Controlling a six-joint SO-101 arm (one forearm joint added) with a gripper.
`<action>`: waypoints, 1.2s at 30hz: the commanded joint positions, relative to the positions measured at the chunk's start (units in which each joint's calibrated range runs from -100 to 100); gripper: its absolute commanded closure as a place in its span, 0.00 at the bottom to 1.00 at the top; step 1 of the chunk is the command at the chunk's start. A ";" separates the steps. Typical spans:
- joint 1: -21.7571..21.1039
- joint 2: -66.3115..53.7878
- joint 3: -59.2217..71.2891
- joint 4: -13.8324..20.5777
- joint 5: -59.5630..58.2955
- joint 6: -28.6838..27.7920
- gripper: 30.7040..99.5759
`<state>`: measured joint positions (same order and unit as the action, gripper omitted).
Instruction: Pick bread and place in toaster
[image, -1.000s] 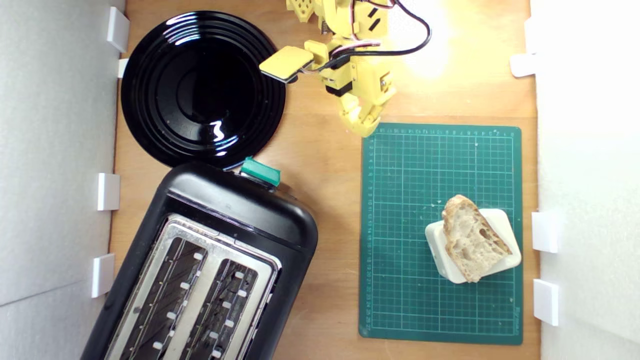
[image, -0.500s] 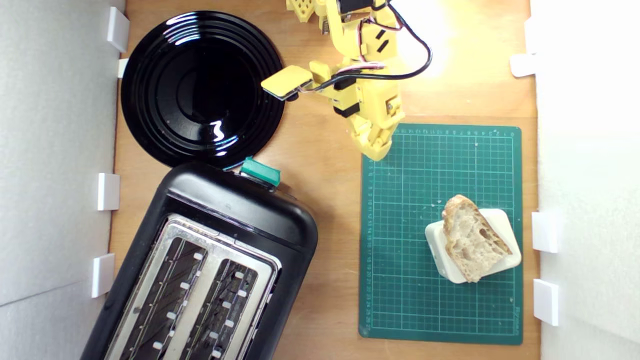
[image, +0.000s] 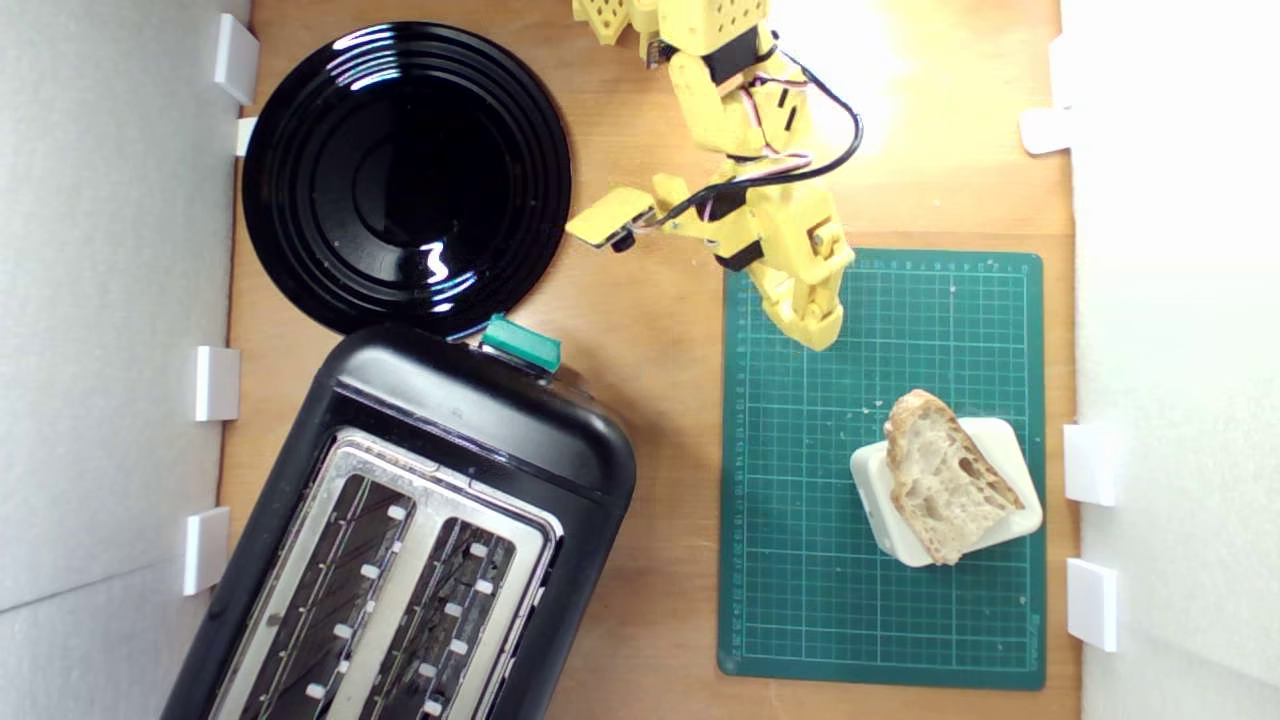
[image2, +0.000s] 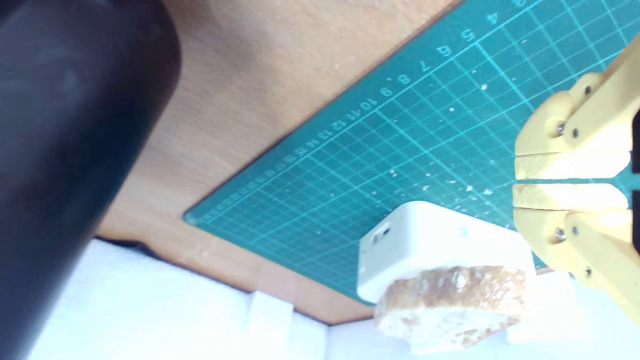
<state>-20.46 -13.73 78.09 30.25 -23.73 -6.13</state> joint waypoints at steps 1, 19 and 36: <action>-0.01 0.84 -2.60 3.47 -4.09 -1.22 0.99; 3.37 3.08 -2.60 11.90 -11.25 -3.73 0.75; 3.37 3.33 -2.69 11.45 -11.68 -3.68 0.43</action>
<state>-17.25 -10.29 77.99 41.89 -33.56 -9.70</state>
